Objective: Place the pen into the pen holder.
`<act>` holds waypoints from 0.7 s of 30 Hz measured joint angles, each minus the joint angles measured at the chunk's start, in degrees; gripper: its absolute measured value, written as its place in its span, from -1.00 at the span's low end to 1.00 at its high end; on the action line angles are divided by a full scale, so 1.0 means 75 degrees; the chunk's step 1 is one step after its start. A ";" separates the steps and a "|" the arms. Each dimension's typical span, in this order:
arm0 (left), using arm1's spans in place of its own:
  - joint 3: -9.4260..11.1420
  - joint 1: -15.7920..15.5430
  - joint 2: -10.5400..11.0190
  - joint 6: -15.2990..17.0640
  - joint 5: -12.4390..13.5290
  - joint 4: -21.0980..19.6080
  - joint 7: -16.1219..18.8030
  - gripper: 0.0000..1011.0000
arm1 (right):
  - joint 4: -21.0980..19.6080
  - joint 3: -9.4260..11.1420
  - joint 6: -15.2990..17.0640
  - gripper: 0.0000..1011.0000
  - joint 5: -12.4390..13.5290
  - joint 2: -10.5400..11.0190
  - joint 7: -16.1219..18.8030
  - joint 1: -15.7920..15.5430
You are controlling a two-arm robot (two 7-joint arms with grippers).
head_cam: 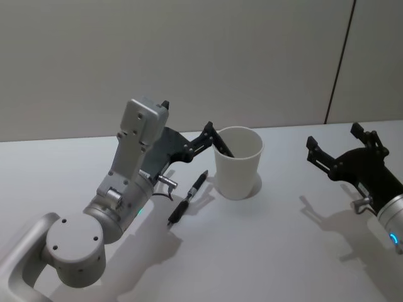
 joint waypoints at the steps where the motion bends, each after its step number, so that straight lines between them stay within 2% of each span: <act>1: 0.0000 0.0000 0.0000 0.0000 0.0000 0.0000 0.0000 0.98 | -0.0007 -0.0004 -0.0004 0.98 0.0016 -0.0002 -0.0009 -0.0008; 10: -0.0008 0.0011 0.0012 0.0095 0.0007 -0.0037 -0.0052 0.98 | -0.0017 -0.0006 -0.0011 0.98 0.0027 -0.0005 -0.0013 -0.0013; 13: -0.0017 0.0021 0.0035 0.0260 0.0002 -0.0100 -0.0133 0.98 | -0.0017 -0.0006 -0.0011 0.98 0.0027 -0.0005 -0.0014 -0.0013; 21: -0.0063 0.0081 0.0131 0.1055 -0.0126 -0.0415 -0.0291 0.98 | -0.0017 -0.0003 -0.0011 0.98 0.0027 -0.0005 -0.0013 -0.0012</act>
